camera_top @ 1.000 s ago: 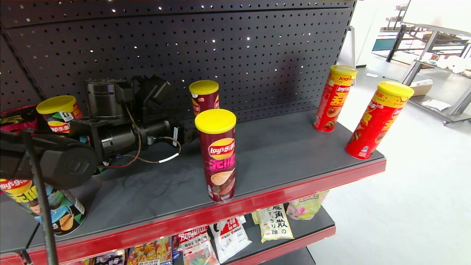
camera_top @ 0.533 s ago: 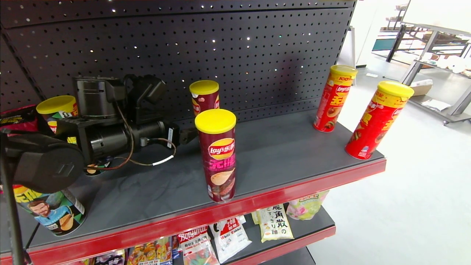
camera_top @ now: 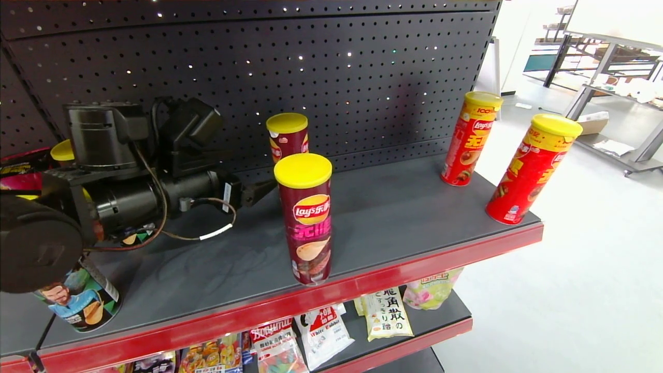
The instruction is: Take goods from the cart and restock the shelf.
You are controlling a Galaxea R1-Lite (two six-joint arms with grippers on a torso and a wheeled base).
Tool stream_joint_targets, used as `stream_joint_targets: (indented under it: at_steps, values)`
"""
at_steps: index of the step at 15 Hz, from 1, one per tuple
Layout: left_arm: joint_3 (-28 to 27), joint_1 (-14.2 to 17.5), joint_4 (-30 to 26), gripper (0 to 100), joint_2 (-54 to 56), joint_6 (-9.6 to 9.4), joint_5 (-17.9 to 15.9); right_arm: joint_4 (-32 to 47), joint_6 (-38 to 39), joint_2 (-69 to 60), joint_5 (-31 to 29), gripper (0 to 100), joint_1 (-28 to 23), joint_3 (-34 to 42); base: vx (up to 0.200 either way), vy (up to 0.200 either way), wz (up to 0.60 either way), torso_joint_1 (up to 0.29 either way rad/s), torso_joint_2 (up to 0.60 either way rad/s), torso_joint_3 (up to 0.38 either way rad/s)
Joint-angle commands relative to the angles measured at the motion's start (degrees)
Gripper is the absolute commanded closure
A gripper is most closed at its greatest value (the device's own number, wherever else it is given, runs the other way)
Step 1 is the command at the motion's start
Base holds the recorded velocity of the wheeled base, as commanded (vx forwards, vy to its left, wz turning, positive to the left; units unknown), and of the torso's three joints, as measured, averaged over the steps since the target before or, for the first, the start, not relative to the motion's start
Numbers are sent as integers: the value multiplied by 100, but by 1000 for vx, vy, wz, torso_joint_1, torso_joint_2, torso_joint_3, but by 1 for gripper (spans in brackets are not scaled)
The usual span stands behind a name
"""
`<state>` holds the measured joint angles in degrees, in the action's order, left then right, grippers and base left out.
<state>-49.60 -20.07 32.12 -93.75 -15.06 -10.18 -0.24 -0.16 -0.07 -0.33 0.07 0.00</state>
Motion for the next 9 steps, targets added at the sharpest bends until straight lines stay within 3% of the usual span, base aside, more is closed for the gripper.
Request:
stream_joint_targets:
  at_steps: [1,4,5,9]
  values:
    - [153,38,-4,0,208,11,60,-2,-2,7,-2,0,1,0,0,0,0,0,0,0]
    - [65,11,13,0,-47,-6,869,-2,-2,7,-2,0,1,0,0,0,0,0,0,0]
    - [65,11,22,0,-109,-6,992,-2,-2,7,-2,0,1,0,0,0,0,0,0,0]
    - [-102,-138,110,0,-162,11,886,-2,-2,7,-2,0,1,0,0,0,0,0,0,0]
